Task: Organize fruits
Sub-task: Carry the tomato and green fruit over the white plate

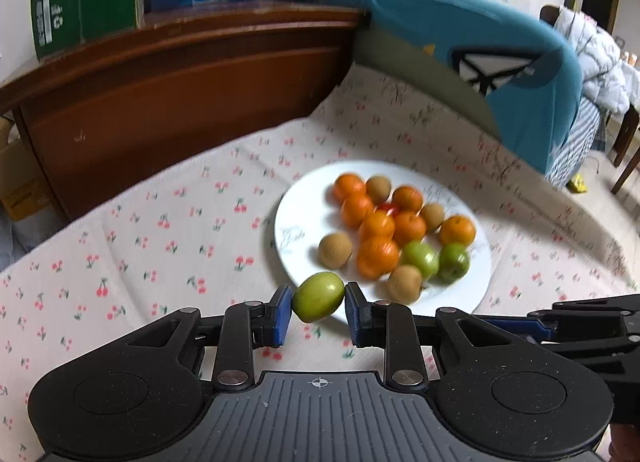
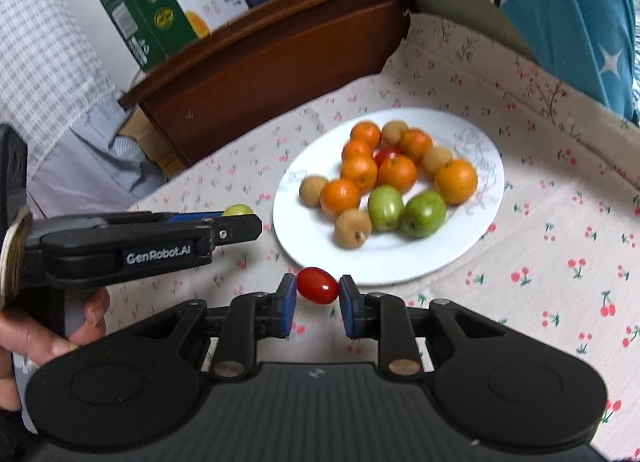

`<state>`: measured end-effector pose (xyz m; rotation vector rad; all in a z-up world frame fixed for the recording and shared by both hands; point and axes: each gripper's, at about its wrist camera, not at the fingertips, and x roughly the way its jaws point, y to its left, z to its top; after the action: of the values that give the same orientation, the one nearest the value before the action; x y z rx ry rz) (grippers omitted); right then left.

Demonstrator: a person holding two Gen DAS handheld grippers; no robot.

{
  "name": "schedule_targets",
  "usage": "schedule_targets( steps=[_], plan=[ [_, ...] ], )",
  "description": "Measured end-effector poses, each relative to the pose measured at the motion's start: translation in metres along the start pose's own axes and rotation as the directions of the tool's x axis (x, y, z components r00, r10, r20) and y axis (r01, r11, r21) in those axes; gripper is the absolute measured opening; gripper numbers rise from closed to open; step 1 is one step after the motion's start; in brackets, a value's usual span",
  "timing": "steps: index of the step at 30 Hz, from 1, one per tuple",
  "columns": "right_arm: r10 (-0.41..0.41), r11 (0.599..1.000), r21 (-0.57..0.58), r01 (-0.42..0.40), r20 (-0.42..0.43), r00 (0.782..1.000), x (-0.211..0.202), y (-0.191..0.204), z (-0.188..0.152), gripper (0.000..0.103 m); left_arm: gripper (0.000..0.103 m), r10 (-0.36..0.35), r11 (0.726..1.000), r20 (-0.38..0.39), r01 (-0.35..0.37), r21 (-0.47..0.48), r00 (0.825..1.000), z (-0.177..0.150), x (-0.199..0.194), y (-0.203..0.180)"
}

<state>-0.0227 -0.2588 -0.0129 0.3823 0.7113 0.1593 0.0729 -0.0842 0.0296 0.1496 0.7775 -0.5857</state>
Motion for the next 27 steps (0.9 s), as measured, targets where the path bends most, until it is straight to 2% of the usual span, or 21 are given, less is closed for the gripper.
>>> schedule_targets(
  steps=[5, 12, 19, 27],
  plan=[
    [-0.004, 1.0, 0.019, 0.003, 0.062, 0.998, -0.012, -0.006, 0.017, 0.023, 0.026, -0.018, 1.0, 0.045, 0.019, -0.01, 0.999, 0.013, -0.005, -0.003],
    [-0.028, 0.999, 0.038, 0.024, 0.099, 0.995, -0.021, -0.02, 0.044, 0.023, 0.026, -0.043, 0.999, 0.085, 0.045, -0.019, 0.995, 0.032, -0.002, -0.007],
    [-0.023, 0.998, 0.053, 0.019, 0.076, 0.997, -0.014, -0.037, 0.065, 0.023, 0.026, -0.038, 0.999, 0.082, 0.04, -0.031, 0.996, 0.043, 0.016, -0.005],
    [-0.011, 0.986, 0.165, 0.008, 0.014, 1.0, 0.01, -0.058, 0.07, 0.023, 0.026, -0.05, 0.997, 0.047, 0.052, -0.055, 0.998, 0.051, 0.043, -0.004]
  ],
)
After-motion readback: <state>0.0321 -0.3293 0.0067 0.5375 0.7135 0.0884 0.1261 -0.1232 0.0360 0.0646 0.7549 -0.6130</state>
